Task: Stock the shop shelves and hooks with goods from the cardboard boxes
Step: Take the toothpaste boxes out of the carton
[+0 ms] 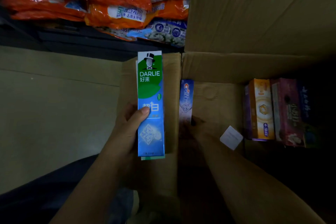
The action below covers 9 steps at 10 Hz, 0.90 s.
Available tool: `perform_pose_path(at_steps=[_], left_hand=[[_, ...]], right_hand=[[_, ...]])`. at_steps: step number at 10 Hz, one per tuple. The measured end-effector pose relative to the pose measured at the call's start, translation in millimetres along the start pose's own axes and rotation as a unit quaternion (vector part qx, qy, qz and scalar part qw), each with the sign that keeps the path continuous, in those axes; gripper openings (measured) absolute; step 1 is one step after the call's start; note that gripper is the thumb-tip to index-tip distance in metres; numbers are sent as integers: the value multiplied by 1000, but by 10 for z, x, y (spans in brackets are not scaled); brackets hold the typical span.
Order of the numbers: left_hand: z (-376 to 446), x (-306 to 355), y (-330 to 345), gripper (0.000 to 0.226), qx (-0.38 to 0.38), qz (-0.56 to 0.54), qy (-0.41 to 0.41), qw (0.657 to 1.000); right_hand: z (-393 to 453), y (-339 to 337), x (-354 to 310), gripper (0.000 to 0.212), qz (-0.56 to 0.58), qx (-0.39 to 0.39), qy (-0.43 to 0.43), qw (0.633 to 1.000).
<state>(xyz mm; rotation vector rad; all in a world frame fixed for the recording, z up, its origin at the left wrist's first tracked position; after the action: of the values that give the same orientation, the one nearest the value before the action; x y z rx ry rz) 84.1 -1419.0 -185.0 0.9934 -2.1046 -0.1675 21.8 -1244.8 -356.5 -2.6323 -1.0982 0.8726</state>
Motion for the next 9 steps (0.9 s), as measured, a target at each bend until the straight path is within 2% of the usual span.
perform_pose_path(at_steps=[1, 2, 3, 5, 6, 7, 8, 9], left_hand=[[20, 9, -1, 84, 3, 13, 14, 1000], [48, 3, -16, 84, 9, 26, 31, 999], [48, 17, -7, 78, -3, 48, 43, 998], [-2, 68, 41, 53, -9, 111, 70, 991], [-28, 71, 50, 55, -7, 106, 75, 992], [-32, 77, 53, 61, -1, 114, 75, 991], [-11, 90, 62, 61, 6, 125, 67, 990], [8, 103, 108, 48, 14, 134, 46, 990]], right_hand=[[-117, -17, -88, 39, 118, 11, 5, 993], [-64, -57, -34, 36, 137, 5, 11, 990], [-4, -59, -19, 27, 183, -30, 20, 982], [34, 16, 41, 28, 233, -69, 38, 969], [19, 29, 84, 36, 311, -92, 57, 944], [-64, -7, 72, 29, 369, -128, 60, 919], [-184, -120, 59, 28, 358, -160, 49, 919], [-343, -358, 12, 31, 341, -164, 38, 925]])
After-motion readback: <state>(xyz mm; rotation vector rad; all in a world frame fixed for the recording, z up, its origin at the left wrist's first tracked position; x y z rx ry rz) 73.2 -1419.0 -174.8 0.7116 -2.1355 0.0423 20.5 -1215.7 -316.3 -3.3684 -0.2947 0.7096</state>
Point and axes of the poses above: each hand's wrist, its own z-axis towards the middle knuckle, its own y-axis out of the palm, x = y × z, the point moved 2 cm from there along z, towards the middle knuckle, and after that the axes turned 10 degrees about -z, right-handed, at the moved point
